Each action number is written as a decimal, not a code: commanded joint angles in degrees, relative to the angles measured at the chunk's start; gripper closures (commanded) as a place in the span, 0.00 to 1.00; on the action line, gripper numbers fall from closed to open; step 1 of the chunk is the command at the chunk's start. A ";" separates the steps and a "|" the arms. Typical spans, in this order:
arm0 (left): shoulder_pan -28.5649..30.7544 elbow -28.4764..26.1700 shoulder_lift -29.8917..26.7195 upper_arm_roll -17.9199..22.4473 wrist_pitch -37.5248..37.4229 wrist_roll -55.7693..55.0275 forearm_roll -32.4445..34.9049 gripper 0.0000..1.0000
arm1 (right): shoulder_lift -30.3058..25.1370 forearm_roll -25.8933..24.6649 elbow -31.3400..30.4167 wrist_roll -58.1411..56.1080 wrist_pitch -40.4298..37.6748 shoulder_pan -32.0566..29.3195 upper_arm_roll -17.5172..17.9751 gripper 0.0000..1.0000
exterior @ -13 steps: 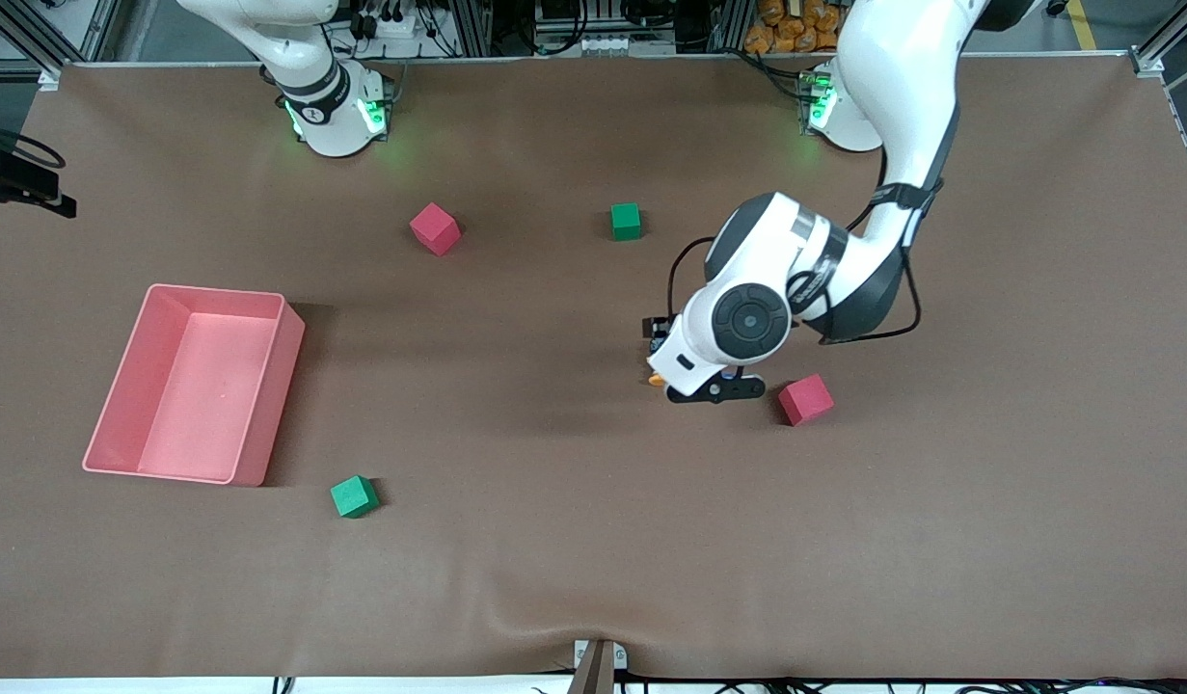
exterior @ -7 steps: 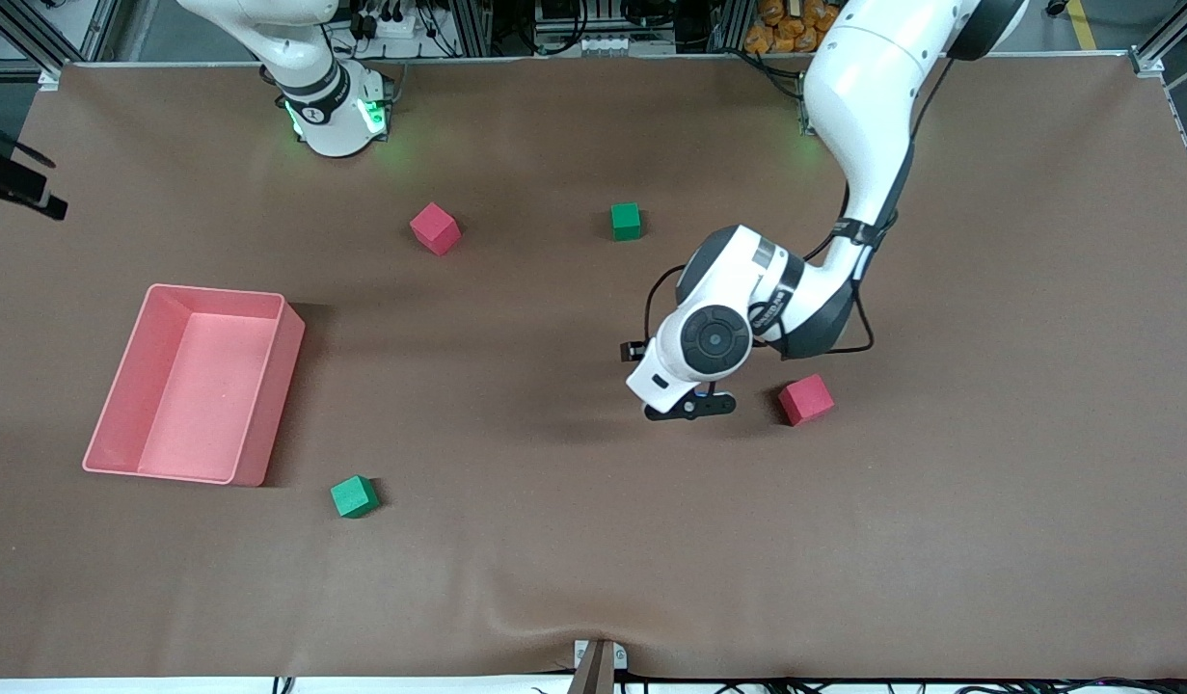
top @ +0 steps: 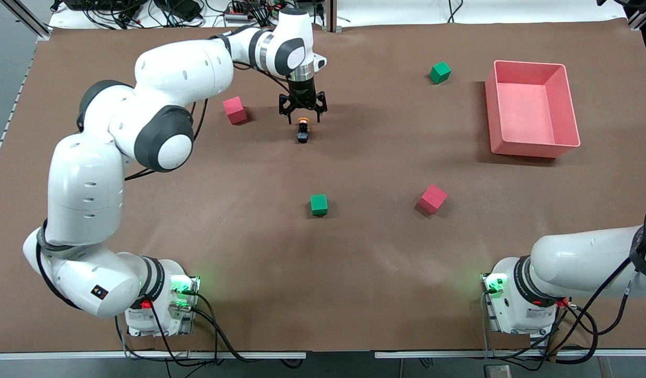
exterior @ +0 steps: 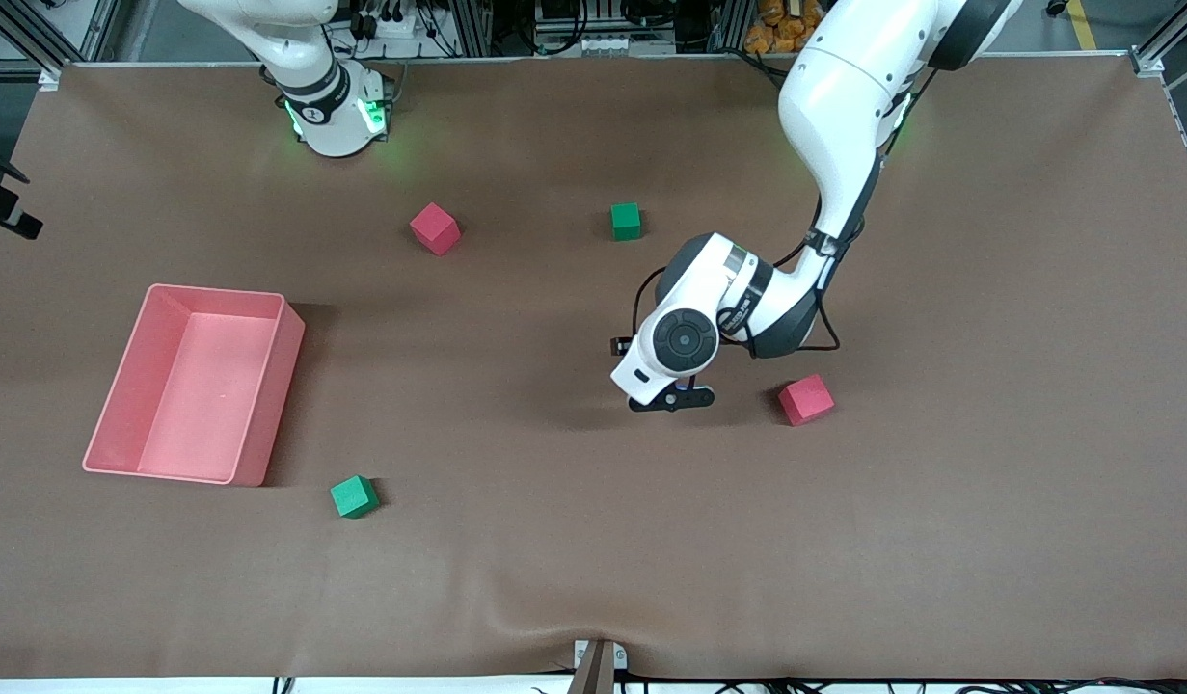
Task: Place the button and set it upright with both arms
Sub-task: 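Retract the right gripper while the left gripper reaches the button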
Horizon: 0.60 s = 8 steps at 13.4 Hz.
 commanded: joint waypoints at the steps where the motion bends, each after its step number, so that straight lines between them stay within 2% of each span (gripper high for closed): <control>1: 0.82 -2.10 -0.38 0.41 1.28 3.74 0.55 0.00 | -0.24 -1.42 0.33 0.82 0.29 0.49 0.97 0.00; 4: 2.31 -2.37 0.24 0.41 1.19 7.34 0.46 0.00 | -0.24 -2.12 0.33 0.65 0.12 2.06 1.06 0.00; 8: 1.79 -1.75 2.70 0.41 2.23 6.05 -0.77 0.02 | -0.24 -3.62 1.03 0.12 -0.58 2.33 1.15 0.00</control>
